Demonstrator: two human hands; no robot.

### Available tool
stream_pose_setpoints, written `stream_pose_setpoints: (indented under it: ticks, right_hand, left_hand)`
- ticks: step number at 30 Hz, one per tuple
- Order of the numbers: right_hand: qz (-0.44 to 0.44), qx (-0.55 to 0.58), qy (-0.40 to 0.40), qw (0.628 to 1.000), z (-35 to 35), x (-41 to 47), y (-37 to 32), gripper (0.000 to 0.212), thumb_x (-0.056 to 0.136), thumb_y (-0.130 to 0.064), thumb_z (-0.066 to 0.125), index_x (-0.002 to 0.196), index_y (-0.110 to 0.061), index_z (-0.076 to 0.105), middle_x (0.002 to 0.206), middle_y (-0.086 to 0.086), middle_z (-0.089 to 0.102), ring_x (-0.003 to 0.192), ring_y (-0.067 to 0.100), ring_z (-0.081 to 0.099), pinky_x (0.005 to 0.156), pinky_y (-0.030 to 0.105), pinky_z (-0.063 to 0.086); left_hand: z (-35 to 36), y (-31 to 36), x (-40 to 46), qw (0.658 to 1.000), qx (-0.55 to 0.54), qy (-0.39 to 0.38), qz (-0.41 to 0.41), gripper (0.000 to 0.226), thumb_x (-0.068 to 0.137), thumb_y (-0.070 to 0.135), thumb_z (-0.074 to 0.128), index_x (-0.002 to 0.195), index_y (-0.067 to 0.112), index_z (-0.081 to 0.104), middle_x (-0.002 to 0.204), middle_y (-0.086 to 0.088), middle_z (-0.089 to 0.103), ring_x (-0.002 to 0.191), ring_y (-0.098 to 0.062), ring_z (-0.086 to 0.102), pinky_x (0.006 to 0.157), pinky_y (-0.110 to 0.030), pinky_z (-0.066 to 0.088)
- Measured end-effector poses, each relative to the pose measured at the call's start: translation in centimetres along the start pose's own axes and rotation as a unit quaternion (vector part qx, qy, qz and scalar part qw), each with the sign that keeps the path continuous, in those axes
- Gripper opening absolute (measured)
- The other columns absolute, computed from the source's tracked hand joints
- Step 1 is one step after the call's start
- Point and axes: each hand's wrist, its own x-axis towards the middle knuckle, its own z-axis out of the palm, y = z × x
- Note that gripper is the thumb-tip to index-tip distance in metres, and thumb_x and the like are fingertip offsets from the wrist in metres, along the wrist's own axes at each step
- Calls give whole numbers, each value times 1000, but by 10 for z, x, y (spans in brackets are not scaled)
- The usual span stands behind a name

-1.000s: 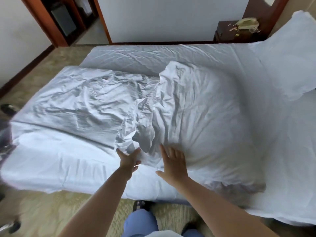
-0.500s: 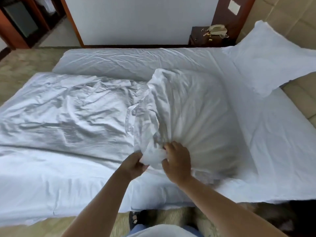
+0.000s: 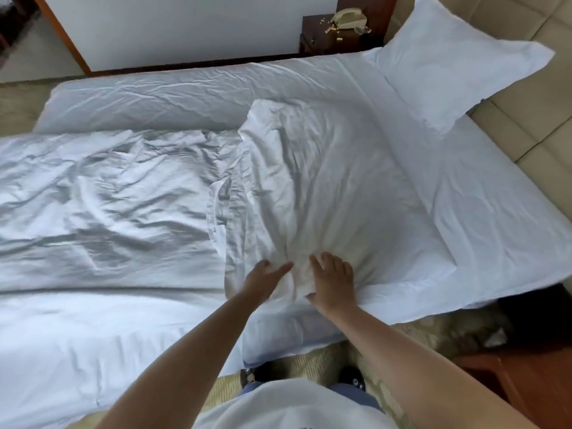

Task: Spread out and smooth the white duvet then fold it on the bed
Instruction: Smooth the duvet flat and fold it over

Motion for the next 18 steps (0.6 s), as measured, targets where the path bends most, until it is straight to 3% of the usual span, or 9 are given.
stream_pose_setpoints:
  ticks: [1,3,5,7,9,10,14,15,18]
  right_hand:
    - [-1,-8,6,1000,-2,2,0,74,79,-41,68,142,-22,35,137,5,39,125,26,40,107,39,23]
    - [-21,-13,42,999,-11,6,1,48,76,-35,71,119,-19,57,114,3,55,106,25,54,98,39,33]
    - [-33,2,133,991,-18,8,0,31,65,-27,81,89,-16,66,84,2,60,78,24,60,78,36,46]
    - [-25,52,229,972,-27,8,-7,24,61,-19,76,81,-13,64,74,4,59,65,25,57,60,33,48]
    - [-15,90,267,959,-31,6,-14,24,65,-21,63,87,-9,63,78,7,60,67,26,56,58,34,48]
    - [-17,85,241,967,-29,3,-17,25,70,-21,60,91,-8,62,82,8,60,72,27,57,61,35,48]
    - [-87,53,-52,993,-6,-9,-15,32,98,-22,43,128,-10,46,119,13,51,106,32,50,86,40,43]
    - [-89,59,-52,993,-4,-12,-14,34,99,-21,41,132,-12,44,121,11,50,107,31,50,86,40,44]
    - [-78,92,64,991,-8,-9,-22,47,89,-18,45,135,-17,49,122,8,56,99,28,58,79,40,49]
  left_hand:
    - [3,0,1,1000,-20,-11,-7,56,79,41,73,120,9,54,103,-8,62,84,-25,65,47,-21,42]
    - [-1,4,0,994,-101,49,15,30,81,18,72,106,3,64,80,-5,62,61,-18,57,41,-17,40]
    - [-20,15,-3,967,-194,156,55,7,83,11,64,81,10,70,69,-2,62,68,-19,58,57,-19,43]
    - [-46,24,-4,933,-215,255,134,12,81,14,59,75,15,70,72,-3,63,75,-16,57,68,-24,42]
    - [-58,28,-5,922,-196,281,182,13,85,12,58,83,10,71,76,-1,62,77,-12,55,73,-27,43]
    - [-57,22,-3,926,-189,276,175,13,86,12,58,89,10,70,79,-2,63,78,-14,56,75,-29,45]
    - [-41,-28,9,968,-123,214,43,40,87,19,61,126,17,53,86,-14,65,86,-35,64,79,-43,51]
    - [-41,-38,8,971,-107,210,39,50,87,21,60,135,19,47,82,-13,65,83,-34,63,78,-44,52]
    - [-48,-40,-5,962,-43,249,102,68,89,28,59,149,29,27,81,-8,68,82,-33,63,78,-45,51]
